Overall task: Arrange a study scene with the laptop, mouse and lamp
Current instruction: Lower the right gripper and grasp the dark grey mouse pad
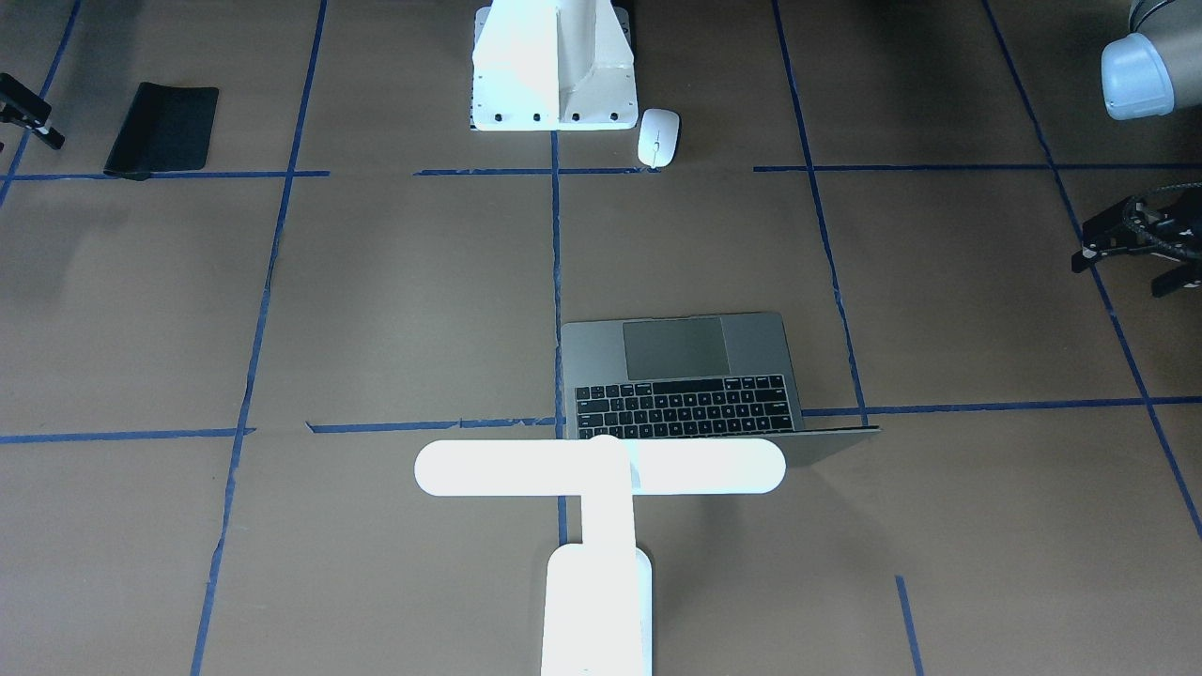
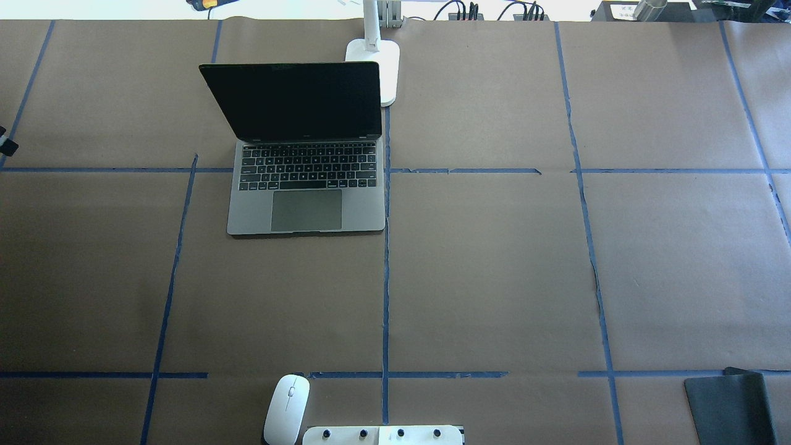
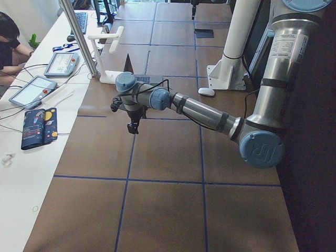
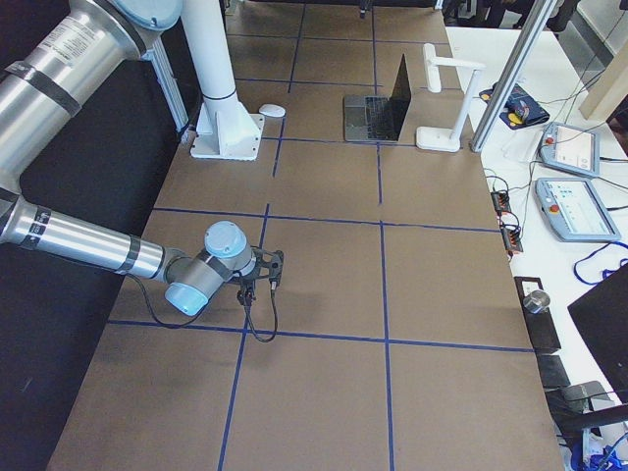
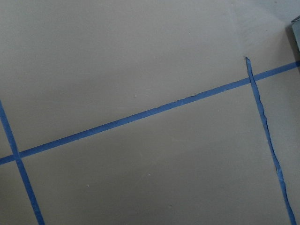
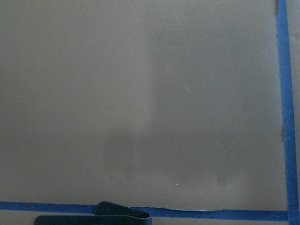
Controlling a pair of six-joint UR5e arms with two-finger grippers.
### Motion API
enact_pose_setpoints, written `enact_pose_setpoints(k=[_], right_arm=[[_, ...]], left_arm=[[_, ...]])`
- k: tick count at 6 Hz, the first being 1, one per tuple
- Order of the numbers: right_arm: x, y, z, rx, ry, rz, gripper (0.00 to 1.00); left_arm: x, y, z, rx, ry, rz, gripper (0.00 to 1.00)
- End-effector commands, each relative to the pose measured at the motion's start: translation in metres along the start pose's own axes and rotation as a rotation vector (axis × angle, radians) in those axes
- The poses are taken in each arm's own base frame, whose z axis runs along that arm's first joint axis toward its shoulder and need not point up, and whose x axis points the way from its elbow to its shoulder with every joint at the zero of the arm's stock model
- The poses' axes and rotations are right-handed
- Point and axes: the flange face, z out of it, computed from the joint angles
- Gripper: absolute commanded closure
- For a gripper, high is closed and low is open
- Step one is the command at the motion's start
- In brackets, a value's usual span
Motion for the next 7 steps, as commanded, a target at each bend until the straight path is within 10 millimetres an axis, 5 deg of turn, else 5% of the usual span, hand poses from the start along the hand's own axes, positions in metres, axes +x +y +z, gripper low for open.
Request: enact_pose_setpoints(k=[1, 3, 6, 7], right_arm=[[0.003, 0.020, 0.032, 0.009, 0.034, -0.002, 0.01], [-0.020, 0.042, 0.068, 0.024, 0.042, 0.017, 0.01], [-0.031, 0.051, 0.073, -0.001, 0.011, -0.012, 0.16], [-0.033, 0.053, 0.073, -0.008, 0.008, -0.017, 0.50]], left_arm=[[0.003, 0.001, -0.003, 0.005, 0.004, 0.000, 0.00], [0.003, 0.001, -0.002, 0.003, 0.004, -0.001, 0.00], [0.003, 0.004, -0.002, 0.003, 0.004, -0.001, 0.00], [0.003, 0.004, -0.002, 0.003, 0.004, -0.001, 0.00]])
